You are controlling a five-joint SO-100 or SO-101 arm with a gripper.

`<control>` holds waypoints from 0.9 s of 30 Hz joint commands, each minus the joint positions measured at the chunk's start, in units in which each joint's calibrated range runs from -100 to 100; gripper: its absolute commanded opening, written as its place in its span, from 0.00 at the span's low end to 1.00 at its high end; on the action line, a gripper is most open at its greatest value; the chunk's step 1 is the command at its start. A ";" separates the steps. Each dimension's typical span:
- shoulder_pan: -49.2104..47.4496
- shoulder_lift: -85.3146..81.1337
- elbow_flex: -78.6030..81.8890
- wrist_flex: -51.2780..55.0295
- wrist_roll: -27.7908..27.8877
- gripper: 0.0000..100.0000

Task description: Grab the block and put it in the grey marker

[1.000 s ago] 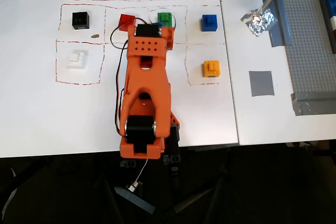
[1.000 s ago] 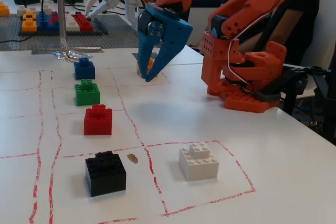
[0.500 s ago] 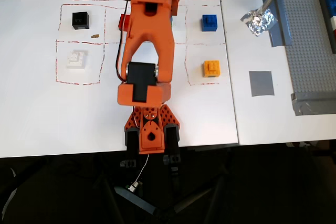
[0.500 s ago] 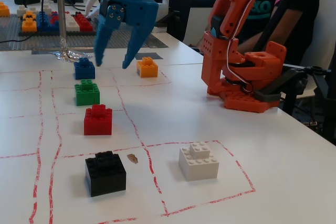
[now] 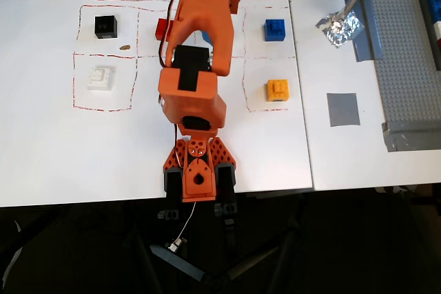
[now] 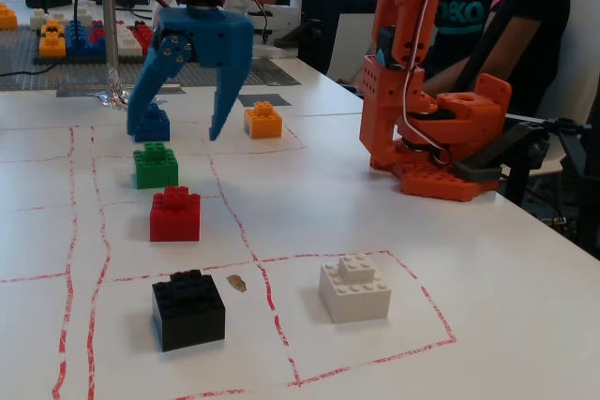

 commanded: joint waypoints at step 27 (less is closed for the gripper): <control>-0.49 12.57 -7.94 -9.83 -1.37 0.21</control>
